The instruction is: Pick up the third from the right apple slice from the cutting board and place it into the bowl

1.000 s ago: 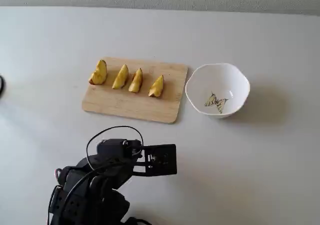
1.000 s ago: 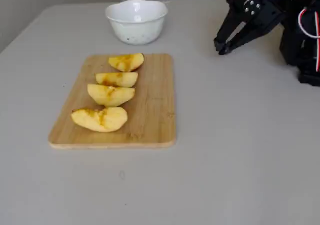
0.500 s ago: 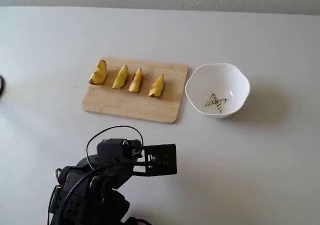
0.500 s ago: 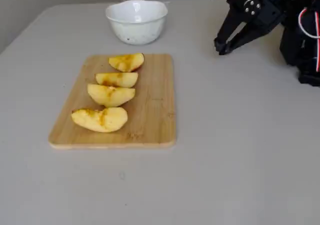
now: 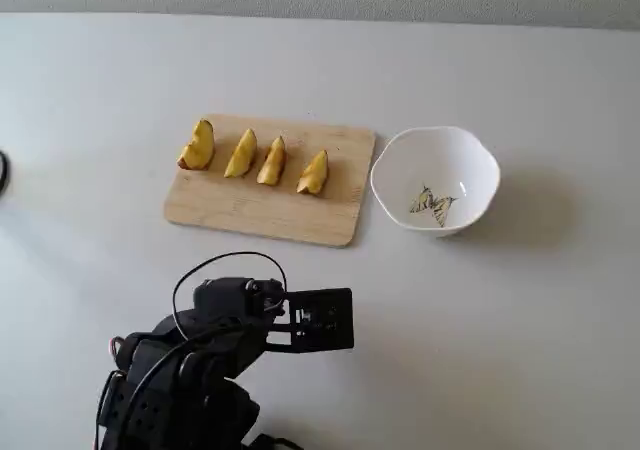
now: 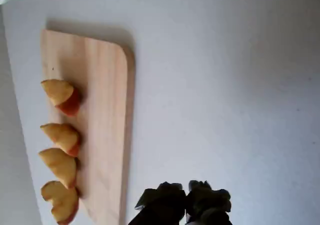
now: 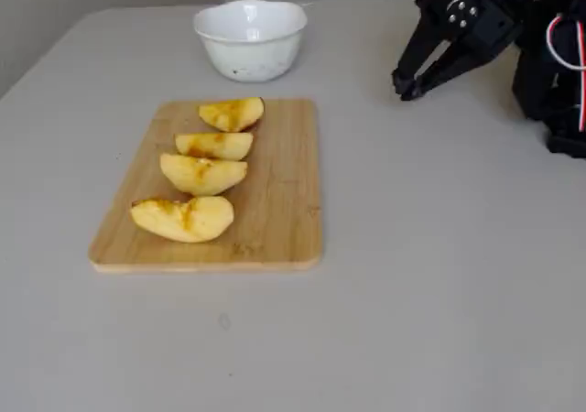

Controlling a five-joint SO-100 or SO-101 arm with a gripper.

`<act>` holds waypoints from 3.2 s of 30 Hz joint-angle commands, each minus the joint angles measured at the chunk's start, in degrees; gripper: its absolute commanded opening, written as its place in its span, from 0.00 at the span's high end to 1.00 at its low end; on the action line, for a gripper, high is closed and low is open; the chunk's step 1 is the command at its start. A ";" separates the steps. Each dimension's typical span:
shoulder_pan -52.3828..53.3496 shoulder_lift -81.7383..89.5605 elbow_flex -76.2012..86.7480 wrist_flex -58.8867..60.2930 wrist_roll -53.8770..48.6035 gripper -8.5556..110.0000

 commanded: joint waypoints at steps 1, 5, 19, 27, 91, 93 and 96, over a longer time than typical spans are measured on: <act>0.53 0.53 -0.35 -0.70 0.26 0.93; 0.53 0.53 -0.35 -0.70 0.26 0.93; -11.87 0.62 -0.18 -0.26 -14.06 0.93; -22.24 0.88 0.53 0.35 -35.77 0.93; -17.58 -144.93 -137.20 15.03 -39.99 0.75; -18.19 -145.20 -137.81 15.82 -40.08 0.77; -18.98 -150.82 -148.27 21.80 -39.81 0.85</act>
